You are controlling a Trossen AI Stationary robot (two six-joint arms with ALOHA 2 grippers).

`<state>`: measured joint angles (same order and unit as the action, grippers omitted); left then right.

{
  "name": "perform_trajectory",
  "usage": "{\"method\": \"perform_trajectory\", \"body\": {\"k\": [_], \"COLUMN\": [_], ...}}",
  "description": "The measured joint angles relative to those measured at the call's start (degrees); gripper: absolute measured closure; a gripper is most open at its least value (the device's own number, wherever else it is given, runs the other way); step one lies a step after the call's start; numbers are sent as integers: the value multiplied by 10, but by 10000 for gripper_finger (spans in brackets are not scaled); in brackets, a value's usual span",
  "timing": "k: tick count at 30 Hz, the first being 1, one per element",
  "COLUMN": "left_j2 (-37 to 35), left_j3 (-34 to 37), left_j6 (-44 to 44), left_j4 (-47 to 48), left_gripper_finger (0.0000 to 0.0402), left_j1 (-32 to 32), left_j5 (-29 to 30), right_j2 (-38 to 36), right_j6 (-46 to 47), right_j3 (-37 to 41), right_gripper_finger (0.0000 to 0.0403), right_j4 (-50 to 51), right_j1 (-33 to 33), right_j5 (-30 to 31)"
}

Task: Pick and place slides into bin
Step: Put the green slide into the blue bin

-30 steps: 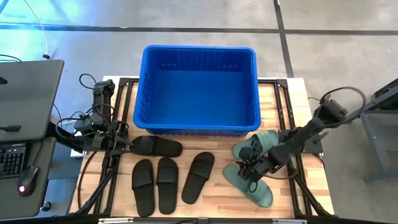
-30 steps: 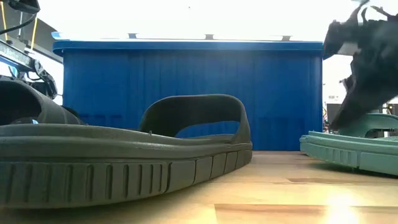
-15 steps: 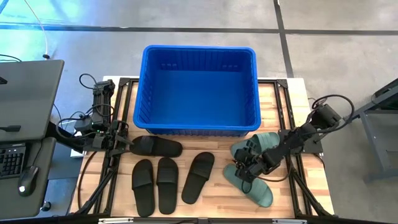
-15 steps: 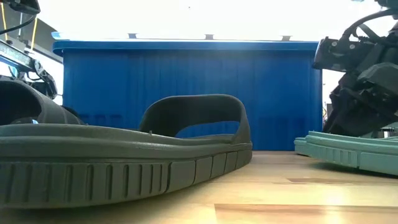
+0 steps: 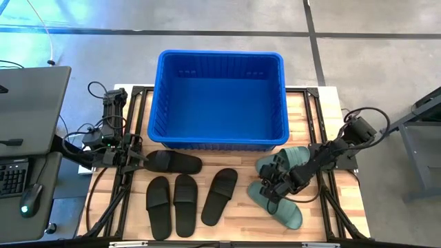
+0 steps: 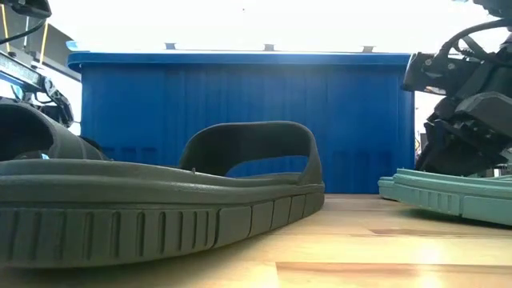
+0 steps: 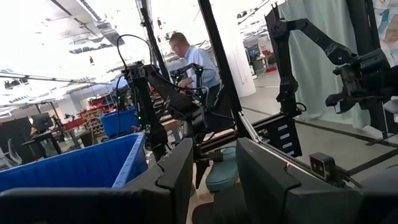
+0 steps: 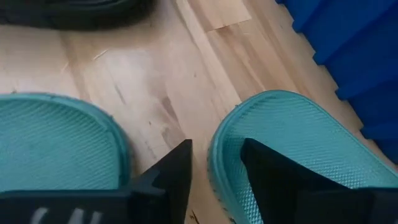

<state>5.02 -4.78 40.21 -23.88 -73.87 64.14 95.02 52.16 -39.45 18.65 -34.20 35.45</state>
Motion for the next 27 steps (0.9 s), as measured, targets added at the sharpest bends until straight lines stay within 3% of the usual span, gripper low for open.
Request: {"method": "perform_trajectory", "body": {"k": [7, 14, 18, 27], "left_j2": [0, 0, 0, 0], "left_j3": [0, 0, 0, 0], "left_j6": [0, 0, 0, 0], "left_j4": [0, 1, 1, 1], "left_gripper_finger": [286, 286, 286, 286], "left_j1": [0, 0, 0, 0], "left_j5": [0, 0, 0, 0], "right_j2": [1, 4, 4, 4], "right_j6": [39, 67, 54, -79], "right_j3": [1, -2, -45, -183], "right_gripper_finger": [388, 388, 396, 401], "right_j4": [-5, -25, -23, 3], "right_j1": [-6, -28, -45, -57], "right_j5": [15, 54, 83, 110]}}
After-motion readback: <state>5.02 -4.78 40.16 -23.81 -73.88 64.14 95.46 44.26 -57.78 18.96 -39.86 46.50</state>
